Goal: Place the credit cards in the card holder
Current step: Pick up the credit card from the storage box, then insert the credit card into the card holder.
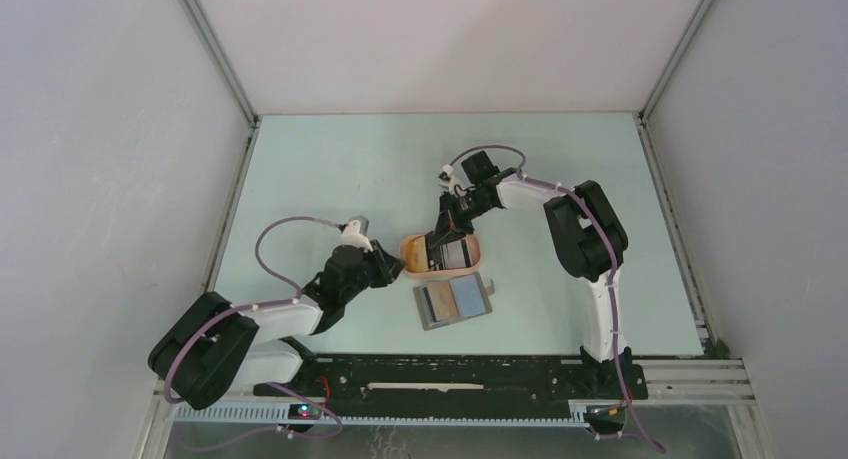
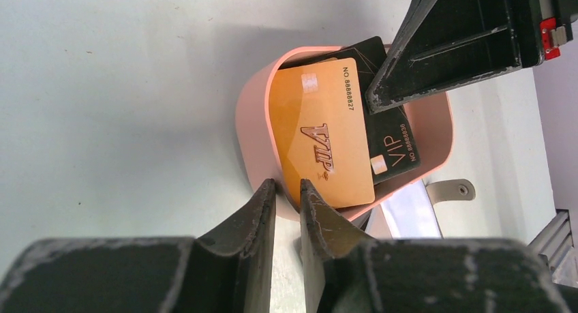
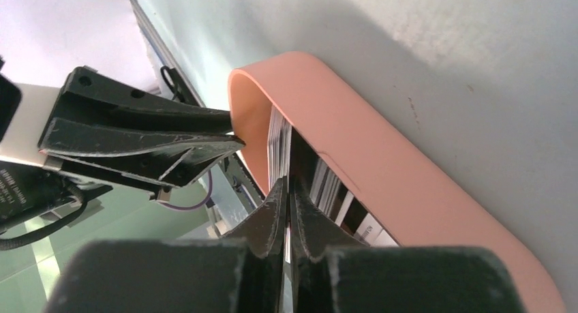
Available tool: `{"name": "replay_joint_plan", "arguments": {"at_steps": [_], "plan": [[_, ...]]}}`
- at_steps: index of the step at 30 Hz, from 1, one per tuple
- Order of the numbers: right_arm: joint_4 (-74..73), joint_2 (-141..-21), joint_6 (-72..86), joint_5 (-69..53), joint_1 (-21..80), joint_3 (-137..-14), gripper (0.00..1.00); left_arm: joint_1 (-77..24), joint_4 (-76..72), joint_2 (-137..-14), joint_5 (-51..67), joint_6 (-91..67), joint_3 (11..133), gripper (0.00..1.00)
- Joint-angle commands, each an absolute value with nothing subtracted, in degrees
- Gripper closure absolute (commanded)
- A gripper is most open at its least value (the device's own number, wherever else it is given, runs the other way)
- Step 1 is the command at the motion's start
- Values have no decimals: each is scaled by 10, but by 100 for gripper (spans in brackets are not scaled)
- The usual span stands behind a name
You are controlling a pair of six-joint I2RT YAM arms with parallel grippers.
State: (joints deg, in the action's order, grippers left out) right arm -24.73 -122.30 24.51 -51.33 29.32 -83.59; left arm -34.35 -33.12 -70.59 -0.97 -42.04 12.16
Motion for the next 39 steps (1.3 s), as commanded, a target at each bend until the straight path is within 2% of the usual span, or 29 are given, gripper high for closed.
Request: {"name": "replay_joint_plan", "arguments": {"at_steps": [1, 3, 12, 17, 23, 28, 31, 35, 39], "plan": [[-272, -1192, 209, -472, 291, -844, 96, -347, -317, -681, 5, -413, 149, 76], [-284, -1180, 191, -446, 291, -846, 100, -347, -306, -669, 7, -410, 153, 74], [-335, -1120, 110, -367, 298, -839, 100, -347, -234, -575, 2, -396, 159, 51], [-348, -1077, 67, -348, 304, -821, 100, -347, -211, -510, 2, -392, 150, 44], [-348, -1011, 4, -350, 312, -780, 100, -348, -267, -451, 76, -404, 116, 39], [-374, -984, -74, -484, 307, -765, 100, -363, -345, -415, 123, -413, 81, 36], [-390, -956, -128, -572, 306, -749, 100, -408, -380, -401, 117, -376, 70, 34], [-372, -884, -176, -635, 305, -695, 100, -490, -454, -407, 83, -311, 45, 31], [-336, -828, -185, -675, 295, -653, 100, -526, -539, -438, 91, -283, 30, 31]]}}
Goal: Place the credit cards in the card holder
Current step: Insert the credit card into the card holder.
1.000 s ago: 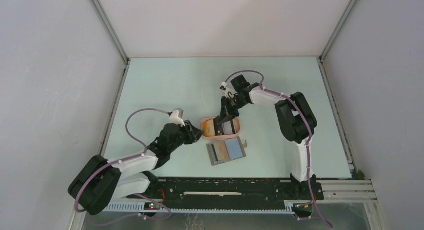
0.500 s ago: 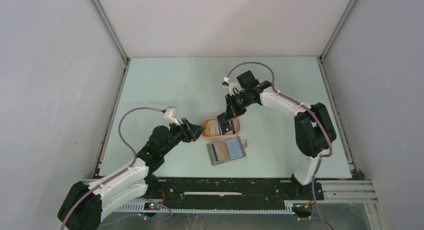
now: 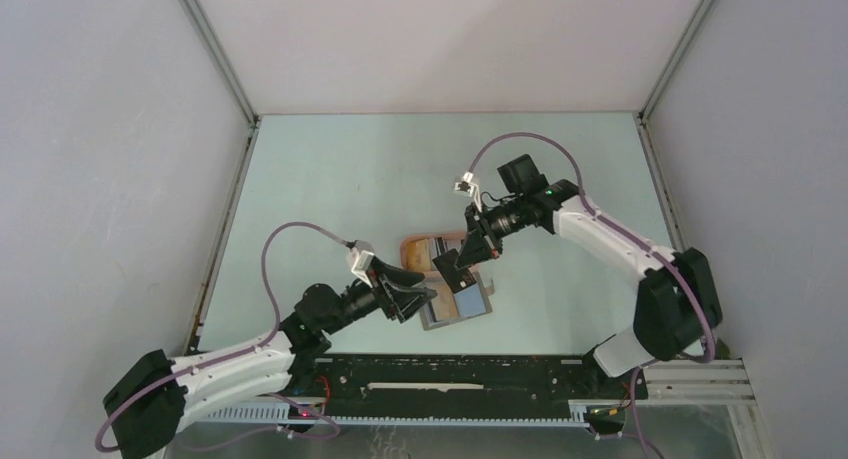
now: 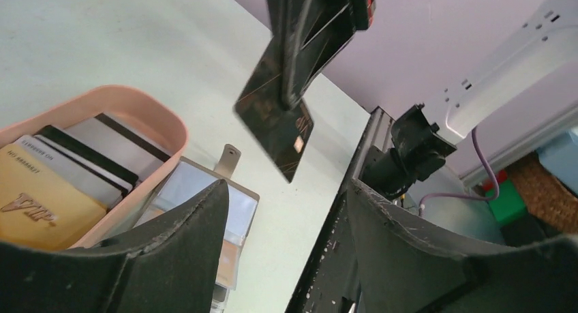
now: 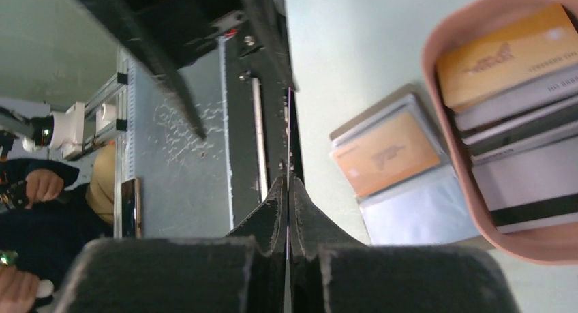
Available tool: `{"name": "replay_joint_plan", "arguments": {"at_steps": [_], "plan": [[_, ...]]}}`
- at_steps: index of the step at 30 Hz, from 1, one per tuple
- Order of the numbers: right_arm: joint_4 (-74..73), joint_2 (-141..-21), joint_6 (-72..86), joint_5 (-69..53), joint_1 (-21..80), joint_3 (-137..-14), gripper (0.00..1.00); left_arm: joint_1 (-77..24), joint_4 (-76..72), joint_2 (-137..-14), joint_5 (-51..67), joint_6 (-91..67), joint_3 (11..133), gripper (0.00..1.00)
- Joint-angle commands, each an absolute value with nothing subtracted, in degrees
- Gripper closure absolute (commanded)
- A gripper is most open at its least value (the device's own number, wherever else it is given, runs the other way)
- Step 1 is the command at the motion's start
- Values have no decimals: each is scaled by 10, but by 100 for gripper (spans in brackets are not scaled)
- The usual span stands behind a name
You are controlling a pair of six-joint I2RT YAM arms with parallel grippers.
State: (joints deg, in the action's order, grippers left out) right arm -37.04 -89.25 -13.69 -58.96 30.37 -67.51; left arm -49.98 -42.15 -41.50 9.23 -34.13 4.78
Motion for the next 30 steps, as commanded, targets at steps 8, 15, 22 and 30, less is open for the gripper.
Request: {"name": "replay_joint_plan", "arguments": {"at_steps": [8, 15, 22, 30], "plan": [[-343, -804, -213, -736, 292, -647, 100, -538, -594, -528, 114, -283, 79, 33], [-343, -809, -215, -731, 292, -648, 100, -552, -646, -590, 150, -297, 115, 40], [-343, -807, -214, -735, 293, -648, 100, -554, -654, -643, 163, -311, 149, 63], [-356, -801, -237, -735, 293, -647, 82, -552, -650, -664, 176, -312, 154, 100]]}}
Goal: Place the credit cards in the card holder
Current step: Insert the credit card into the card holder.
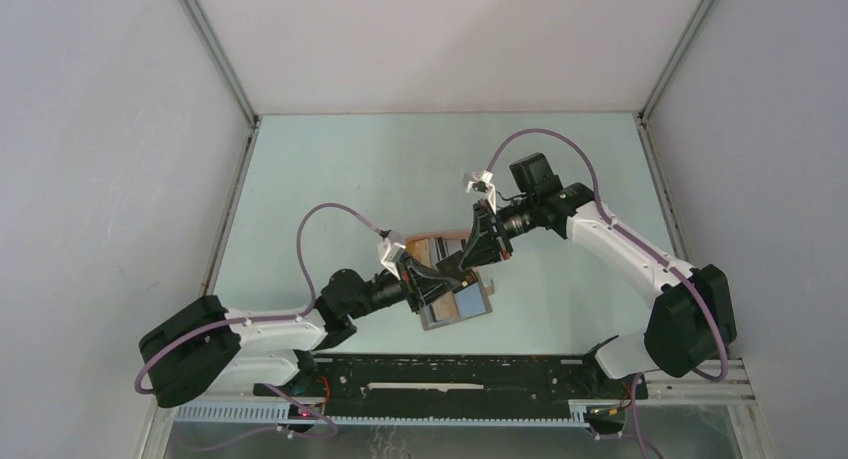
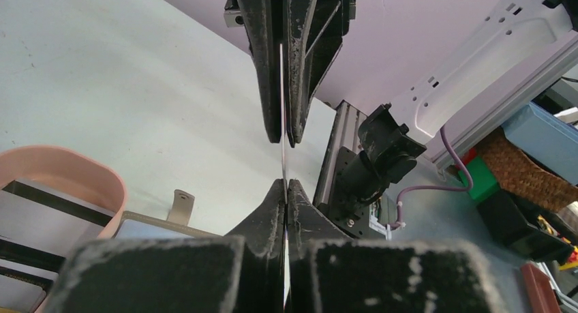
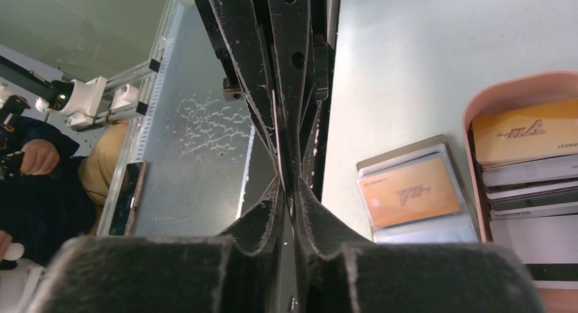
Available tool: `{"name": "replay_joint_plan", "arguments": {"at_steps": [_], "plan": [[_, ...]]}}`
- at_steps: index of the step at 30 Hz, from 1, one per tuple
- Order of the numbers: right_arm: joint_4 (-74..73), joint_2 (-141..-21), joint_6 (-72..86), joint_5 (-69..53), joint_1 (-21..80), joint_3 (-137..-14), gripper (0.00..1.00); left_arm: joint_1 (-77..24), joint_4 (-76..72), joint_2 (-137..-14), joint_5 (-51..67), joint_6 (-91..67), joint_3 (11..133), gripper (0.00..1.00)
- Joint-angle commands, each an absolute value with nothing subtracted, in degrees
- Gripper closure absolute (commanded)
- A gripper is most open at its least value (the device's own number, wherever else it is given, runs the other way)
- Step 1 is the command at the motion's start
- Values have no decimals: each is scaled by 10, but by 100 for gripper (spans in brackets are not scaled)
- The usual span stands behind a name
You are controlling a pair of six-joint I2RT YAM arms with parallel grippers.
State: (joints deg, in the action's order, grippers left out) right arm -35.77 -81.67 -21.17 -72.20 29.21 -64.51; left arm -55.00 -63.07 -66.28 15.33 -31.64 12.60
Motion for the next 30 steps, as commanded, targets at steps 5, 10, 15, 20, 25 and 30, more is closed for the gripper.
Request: {"name": "replay_joint_plan", "arguments": {"at_steps": [5, 10, 15, 20, 25, 30], "plan": [[-375, -783, -265, -711, 292, -647, 53, -551, -546, -633, 204, -284, 164, 100], [-405, -770, -300, -700, 292, -655, 52, -551, -444, -612, 230, -249, 192, 100], [-427, -770, -324, -680, 303, -658, 61, -550, -392, -601, 238, -227, 213, 100], [-455, -775, -355, -670, 318, -668, 100, -549, -378, -601, 234, -223, 221, 100], [-461, -771, -346, -648, 311, -666, 100, -544, -358, -565, 174, -245, 198, 73], [-349, -752, -214, -589, 288, -601, 100, -543, -333, -486, 96, -286, 130, 58]]}}
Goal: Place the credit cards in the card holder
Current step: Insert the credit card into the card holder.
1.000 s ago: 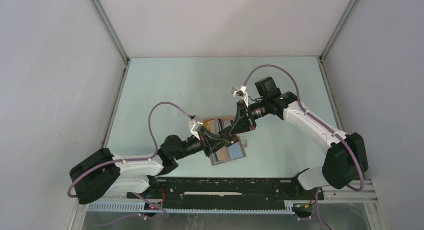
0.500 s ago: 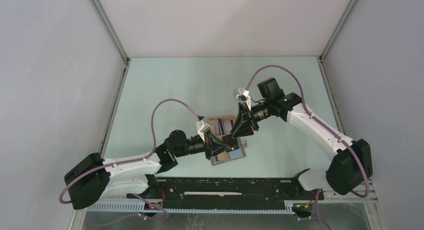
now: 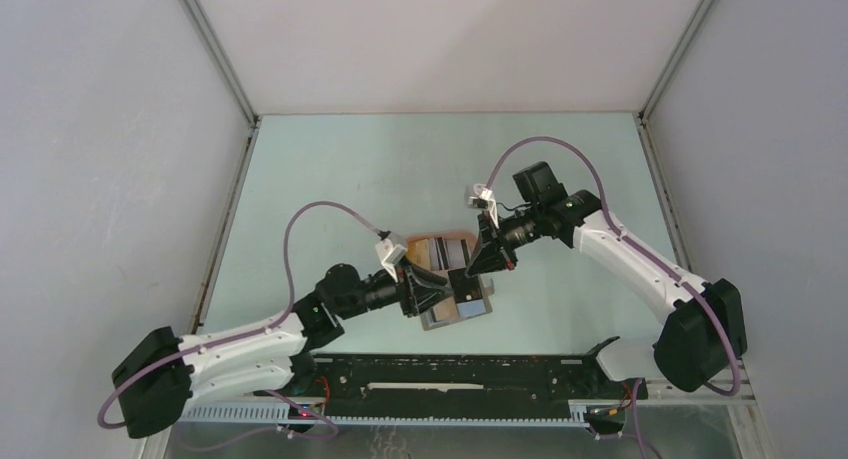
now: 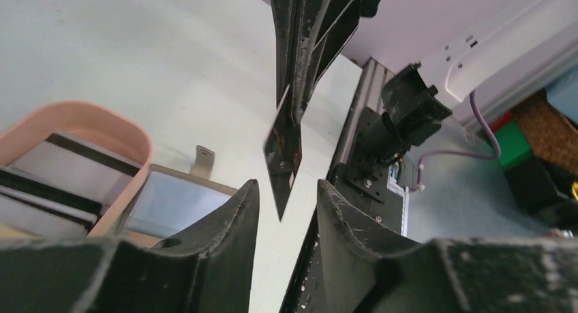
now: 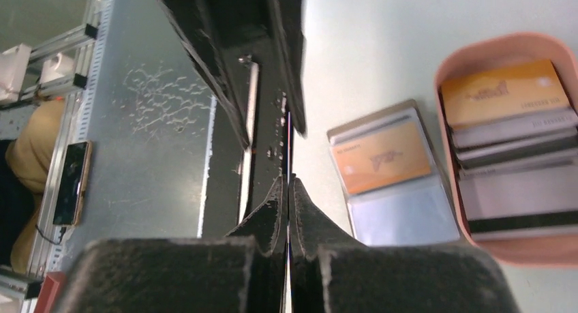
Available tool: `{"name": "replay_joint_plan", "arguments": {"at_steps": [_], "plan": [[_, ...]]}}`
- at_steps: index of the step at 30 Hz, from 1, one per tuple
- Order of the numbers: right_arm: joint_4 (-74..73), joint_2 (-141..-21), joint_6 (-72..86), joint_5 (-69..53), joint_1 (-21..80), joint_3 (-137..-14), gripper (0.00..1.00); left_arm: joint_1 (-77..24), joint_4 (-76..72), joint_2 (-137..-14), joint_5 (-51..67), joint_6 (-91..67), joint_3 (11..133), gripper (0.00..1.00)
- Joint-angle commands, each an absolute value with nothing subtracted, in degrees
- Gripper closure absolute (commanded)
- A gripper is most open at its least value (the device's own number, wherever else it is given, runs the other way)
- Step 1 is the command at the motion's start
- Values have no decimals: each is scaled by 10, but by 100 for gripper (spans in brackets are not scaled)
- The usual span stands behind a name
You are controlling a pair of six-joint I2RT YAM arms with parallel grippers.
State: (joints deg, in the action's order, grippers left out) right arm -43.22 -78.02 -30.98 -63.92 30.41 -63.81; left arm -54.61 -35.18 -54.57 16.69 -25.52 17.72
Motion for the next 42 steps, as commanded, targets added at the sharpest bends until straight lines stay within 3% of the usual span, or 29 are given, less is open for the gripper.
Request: {"name": "replay_joint_plan", "arguments": {"at_steps": [1, 10, 18, 25, 42], "plan": [[-321, -746, -182, -571, 286, -583, 100, -543, -327, -472, 85, -300, 119, 57], [-115, -724, 18, -509, 266, -437, 100, -565, -354, -501, 29, -387, 99, 58], [-76, -804, 87, -527, 248, -425, 100, -566, -421, -659, 11, -416, 123, 73], [-41, -859, 137, -538, 236, -413, 100, -568, -432, -754, 2, -437, 130, 75], [-21, -915, 155, -523, 230, -410, 100, -568, -356, -733, -56, -475, 93, 78]]}}
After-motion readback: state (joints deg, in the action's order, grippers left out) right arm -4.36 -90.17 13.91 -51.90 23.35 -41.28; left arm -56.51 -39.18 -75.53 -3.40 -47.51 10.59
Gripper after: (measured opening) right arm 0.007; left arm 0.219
